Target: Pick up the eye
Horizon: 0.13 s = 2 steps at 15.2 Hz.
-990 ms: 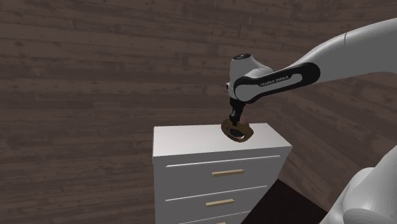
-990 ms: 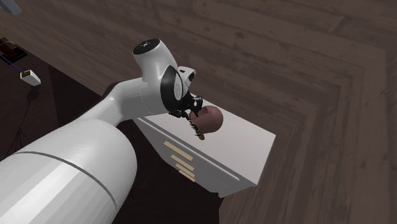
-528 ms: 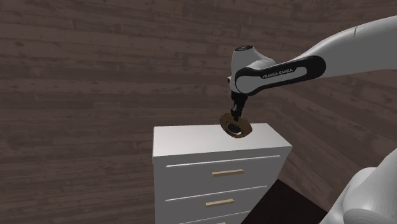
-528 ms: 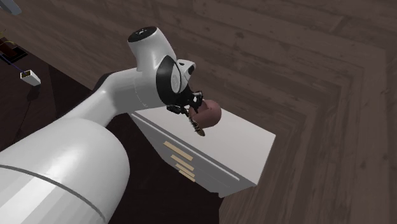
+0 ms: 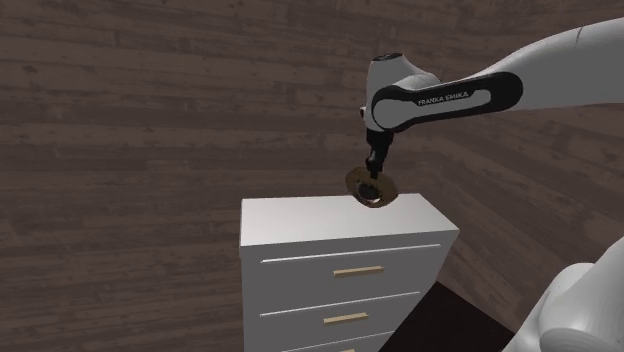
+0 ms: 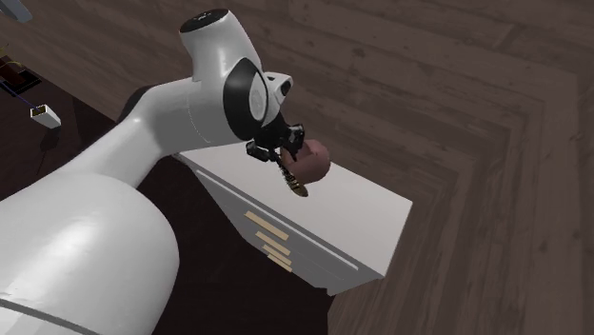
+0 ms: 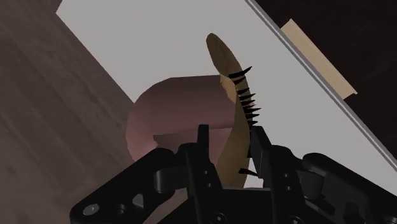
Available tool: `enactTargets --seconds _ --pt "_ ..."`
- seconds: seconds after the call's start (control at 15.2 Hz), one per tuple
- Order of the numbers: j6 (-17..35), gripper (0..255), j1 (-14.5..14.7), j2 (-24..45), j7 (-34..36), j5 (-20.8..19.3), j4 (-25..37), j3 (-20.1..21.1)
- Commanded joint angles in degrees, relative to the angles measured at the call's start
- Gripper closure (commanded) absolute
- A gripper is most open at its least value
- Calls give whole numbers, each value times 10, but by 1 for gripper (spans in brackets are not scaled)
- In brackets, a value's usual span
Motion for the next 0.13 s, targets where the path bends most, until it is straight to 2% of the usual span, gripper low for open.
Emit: enactTargets --seconds 0.0,0.07 --pt "-10 255 1 -2 -2 1 9 1" --pt "-10 255 1 -2 -2 1 9 1"
